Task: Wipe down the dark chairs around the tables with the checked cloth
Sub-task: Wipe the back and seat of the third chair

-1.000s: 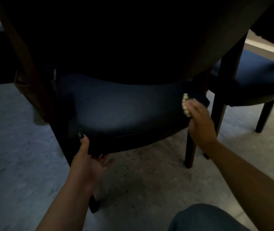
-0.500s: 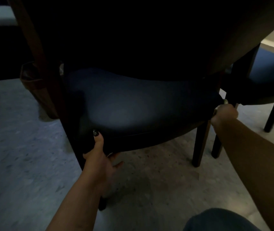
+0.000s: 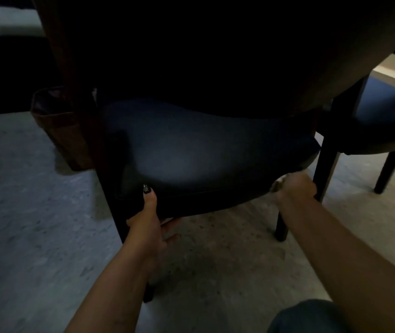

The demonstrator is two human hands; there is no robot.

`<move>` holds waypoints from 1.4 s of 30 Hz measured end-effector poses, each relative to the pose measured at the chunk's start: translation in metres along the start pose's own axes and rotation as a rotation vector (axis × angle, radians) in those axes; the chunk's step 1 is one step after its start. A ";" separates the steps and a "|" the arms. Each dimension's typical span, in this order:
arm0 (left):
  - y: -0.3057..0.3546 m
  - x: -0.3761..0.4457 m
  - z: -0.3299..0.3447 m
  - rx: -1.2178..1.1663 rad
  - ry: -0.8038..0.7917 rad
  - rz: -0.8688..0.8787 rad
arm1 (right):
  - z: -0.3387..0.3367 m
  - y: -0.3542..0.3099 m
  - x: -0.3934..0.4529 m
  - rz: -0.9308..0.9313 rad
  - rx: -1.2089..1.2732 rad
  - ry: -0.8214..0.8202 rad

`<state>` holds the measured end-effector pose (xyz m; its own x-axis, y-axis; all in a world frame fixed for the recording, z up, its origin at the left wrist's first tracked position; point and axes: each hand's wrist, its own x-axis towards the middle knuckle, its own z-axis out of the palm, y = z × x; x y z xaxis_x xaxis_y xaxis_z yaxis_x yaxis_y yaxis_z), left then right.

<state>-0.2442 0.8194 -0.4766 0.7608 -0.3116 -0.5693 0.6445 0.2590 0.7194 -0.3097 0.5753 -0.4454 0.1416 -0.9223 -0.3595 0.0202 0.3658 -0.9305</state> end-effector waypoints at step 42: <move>0.018 -0.017 -0.006 0.067 -0.016 -0.083 | 0.013 0.056 -0.032 -2.356 -0.987 -1.161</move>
<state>-0.2452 0.8354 -0.4561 0.7032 -0.3444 -0.6220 0.6984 0.1705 0.6951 -0.3001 0.6265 -0.4853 0.6039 0.7397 0.2968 0.6207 -0.6701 0.4071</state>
